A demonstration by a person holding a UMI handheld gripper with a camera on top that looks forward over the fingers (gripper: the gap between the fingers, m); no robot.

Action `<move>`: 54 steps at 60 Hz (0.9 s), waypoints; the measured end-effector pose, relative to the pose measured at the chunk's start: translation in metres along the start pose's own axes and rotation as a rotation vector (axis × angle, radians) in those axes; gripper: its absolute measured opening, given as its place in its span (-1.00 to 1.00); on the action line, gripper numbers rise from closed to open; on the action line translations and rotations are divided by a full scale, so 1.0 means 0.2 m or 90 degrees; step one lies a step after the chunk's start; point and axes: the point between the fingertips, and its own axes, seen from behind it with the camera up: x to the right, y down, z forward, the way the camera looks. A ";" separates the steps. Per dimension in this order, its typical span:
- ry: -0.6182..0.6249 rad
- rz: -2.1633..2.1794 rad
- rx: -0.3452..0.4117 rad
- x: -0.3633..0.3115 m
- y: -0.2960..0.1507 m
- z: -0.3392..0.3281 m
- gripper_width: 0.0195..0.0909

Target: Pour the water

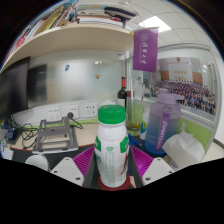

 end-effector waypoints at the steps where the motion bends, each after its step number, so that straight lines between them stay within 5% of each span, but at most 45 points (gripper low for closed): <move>1: -0.002 0.000 -0.009 0.00 0.02 0.00 0.24; 11: -0.005 -0.033 -0.066 0.01 0.10 -0.08 0.69; 28: -0.088 -0.067 -0.228 -0.02 0.28 -0.59 0.75; 54: -0.140 -0.089 -0.243 -0.04 -0.02 -0.97 0.71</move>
